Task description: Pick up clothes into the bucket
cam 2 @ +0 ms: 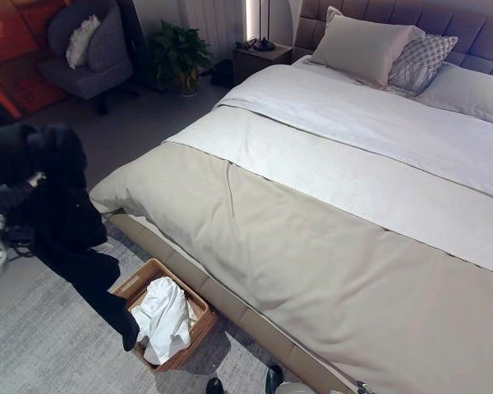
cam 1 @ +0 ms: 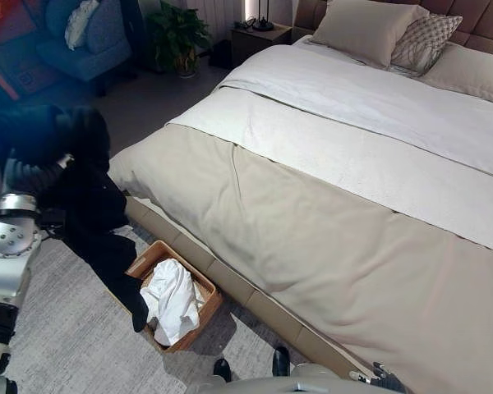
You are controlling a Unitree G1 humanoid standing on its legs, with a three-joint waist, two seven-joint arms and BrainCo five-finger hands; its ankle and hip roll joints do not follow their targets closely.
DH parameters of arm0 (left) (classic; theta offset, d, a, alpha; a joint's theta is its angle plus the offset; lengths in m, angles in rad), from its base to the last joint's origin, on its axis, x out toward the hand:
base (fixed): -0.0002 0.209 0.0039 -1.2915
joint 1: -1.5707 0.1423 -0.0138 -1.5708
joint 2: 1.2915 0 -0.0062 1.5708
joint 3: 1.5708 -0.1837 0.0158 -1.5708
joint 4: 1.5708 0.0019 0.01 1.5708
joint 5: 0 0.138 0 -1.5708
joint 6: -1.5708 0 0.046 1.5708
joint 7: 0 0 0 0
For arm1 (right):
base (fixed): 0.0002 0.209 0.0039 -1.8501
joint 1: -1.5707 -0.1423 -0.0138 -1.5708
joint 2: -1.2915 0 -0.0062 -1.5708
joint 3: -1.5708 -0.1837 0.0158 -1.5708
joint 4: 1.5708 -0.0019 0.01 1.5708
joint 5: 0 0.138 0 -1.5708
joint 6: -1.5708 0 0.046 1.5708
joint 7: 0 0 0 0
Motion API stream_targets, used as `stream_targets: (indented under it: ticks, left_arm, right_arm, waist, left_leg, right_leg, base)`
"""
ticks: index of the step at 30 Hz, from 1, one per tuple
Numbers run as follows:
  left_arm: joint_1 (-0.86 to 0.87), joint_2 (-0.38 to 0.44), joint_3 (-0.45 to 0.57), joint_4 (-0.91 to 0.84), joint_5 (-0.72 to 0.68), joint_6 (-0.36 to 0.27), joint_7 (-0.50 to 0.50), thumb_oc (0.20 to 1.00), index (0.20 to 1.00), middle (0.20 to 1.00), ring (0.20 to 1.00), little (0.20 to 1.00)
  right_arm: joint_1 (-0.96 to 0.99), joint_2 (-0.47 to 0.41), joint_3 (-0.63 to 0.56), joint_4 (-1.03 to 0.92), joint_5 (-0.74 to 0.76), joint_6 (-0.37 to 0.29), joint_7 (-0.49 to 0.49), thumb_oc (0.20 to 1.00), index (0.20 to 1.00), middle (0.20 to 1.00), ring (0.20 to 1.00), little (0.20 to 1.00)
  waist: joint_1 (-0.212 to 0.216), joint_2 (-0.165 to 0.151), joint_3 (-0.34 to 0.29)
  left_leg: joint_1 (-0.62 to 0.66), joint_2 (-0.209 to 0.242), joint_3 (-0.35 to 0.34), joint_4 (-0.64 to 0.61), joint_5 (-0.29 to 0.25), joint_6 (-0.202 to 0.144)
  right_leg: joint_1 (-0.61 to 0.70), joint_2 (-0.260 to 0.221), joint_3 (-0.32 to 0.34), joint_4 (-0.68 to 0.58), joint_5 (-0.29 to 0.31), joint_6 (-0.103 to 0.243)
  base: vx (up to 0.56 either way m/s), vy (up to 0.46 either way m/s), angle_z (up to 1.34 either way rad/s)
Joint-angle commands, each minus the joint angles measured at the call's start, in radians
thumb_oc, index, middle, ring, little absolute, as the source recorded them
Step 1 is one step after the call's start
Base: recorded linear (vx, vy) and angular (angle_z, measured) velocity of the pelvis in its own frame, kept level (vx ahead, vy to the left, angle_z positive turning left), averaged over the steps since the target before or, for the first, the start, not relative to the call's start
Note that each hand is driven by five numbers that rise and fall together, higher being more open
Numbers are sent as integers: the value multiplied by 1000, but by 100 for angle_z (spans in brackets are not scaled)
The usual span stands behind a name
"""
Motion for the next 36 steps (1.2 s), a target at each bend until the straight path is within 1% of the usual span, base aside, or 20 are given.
stream_targets:
  ticks: [1, 7, 14, 20, 23, 26, 28, 29, 30, 31, 35, 36]
  left_arm:
    - [-146, 119, 104, -33, -29, -104, 60, 200, 200, 200, 200, 200]
    - [-155, 173, 118, -42, -33, -116, 75, 200, 200, 200, 200, 200]
    - [-152, 190, 113, -35, -34, -116, 66, 200, 200, 200, 200, 200]
    - [-117, 147, 107, -39, -43, -107, 40, 200, 200, 200, 200, 200]
    - [-99, 107, 98, -42, -52, -102, 21, 200, 200, 200, 200, 200]
    - [-103, 57, 58, -36, -42, -89, 10, 200, 200, 200, 200, 200]
    - [-111, 46, 44, -34, -33, -85, 11, 200, 200, 200, 200, 200]
    - [-111, 29, 31, -32, -20, -79, 12, 200, 200, 200, 200, 200]
    - [-118, 5, 14, -26, -8, -74, 17, 200, 200, 200, 200, 200]
    - [-120, 4, 12, -25, -8, -74, 18, 200, 200, 200, 200, 200]
    - [-152, -43, -31, -14, 8, -70, 36, 200, 200, 200, 200, 200]
    - [-163, -55, -37, -6, 0, -71, 42, 200, 200, 200, 200, 200]
  right_arm:
    - [-29, -34, 44, 6, -1, -37, -4, 1000, 1000, 1000, 1000, 1000]
    - [-34, -37, 48, 10, -1, -40, -6, 1000, 1000, 1000, 1000, 1000]
    - [-36, -37, 52, 18, 3, -42, -5, 1000, 1000, 1000, 1000, 1000]
    - [-34, -42, 49, 7, 2, -41, -8, 1000, 1000, 1000, 1000, 1000]
    - [-35, -46, 48, 3, -3, -38, -10, 1000, 1000, 1000, 1000, 1000]
    - [-37, -53, 51, -10, -13, -36, -15, 1000, 1000, 1000, 1000, 1000]
    - [-38, -56, 51, -9, -15, -37, -17, 1000, 1000, 1000, 1000, 1000]
    - [-40, -58, 53, -14, -19, -38, -19, 1000, 1000, 1000, 1000, 1000]
    - [-50, -66, 56, -26, -19, -38, -22, 1000, 1000, 1000, 1000, 1000]
    - [-50, -66, 55, -26, -19, -38, -22, 1000, 1000, 1000, 1000, 1000]
    - [-84, -90, 68, -79, -13, -50, -32, 1000, 1000, 1000, 1000, 1000]
    - [-97, -94, 71, -86, -8, -54, -33, 1000, 1000, 1000, 1000, 1000]
  waist:
    - [-32, 8, -32]
    - [-31, 11, -36]
    - [-28, 12, -35]
    - [-27, 6, -23]
    - [-26, 1, -12]
    - [-29, -11, 5]
    - [-28, -14, 10]
    - [-29, -18, 19]
    - [-30, -26, 42]
    - [-29, -26, 41]
    - [-32, -45, 123]
    - [-32, -49, 143]
  left_leg:
    - [-10, 16, 24, 53, -63, 3]
    - [-7, 17, 24, 49, -62, 2]
    - [-6, 16, 21, 47, -63, 2]
    - [-18, 14, 19, 56, -65, 3]
    - [-29, 14, 17, 64, -66, 5]
    - [-48, 15, 13, 71, -63, 5]
    - [-56, 15, 11, 77, -64, 6]
    - [-69, 14, 10, 88, -66, 7]
    - [-97, 13, 6, 114, -69, 8]
    - [-101, 13, 6, 117, -70, 9]
    - [-210, 2, 0, 232, -91, 18]
    - [-254, 2, -1, 277, -102, 23]
  right_leg:
    - [25, -121, -29, 56, -43, 131]
    - [29, -122, -33, 53, -44, 132]
    - [29, -122, -36, 53, -44, 133]
    - [17, -123, -33, 58, -41, 132]
    - [7, -122, -32, 63, -41, 131]
    - [-11, -122, -30, 72, -41, 129]
    - [-19, -123, -30, 77, -42, 128]
    - [-28, -124, -29, 86, -43, 127]
    - [-50, -127, -23, 105, -45, 124]
    - [-53, -127, -23, 107, -46, 124]
    - [-152, -135, 1, 195, -51, 112]
    - [-197, -138, 8, 234, -55, 109]
  base:
    - [0, 0, 0]
    - [0, 0, 0]
    - [0, 0, 0]
    - [0, 0, 0]
    - [0, 0, 0]
    - [-25, 2, 0]
    - [-38, 6, 1]
    - [-105, 8, 1]
    - [-94, 5, -1]
    - [-131, 6, -1]
    - [-192, 22, -1]
    - [-208, 39, -2]
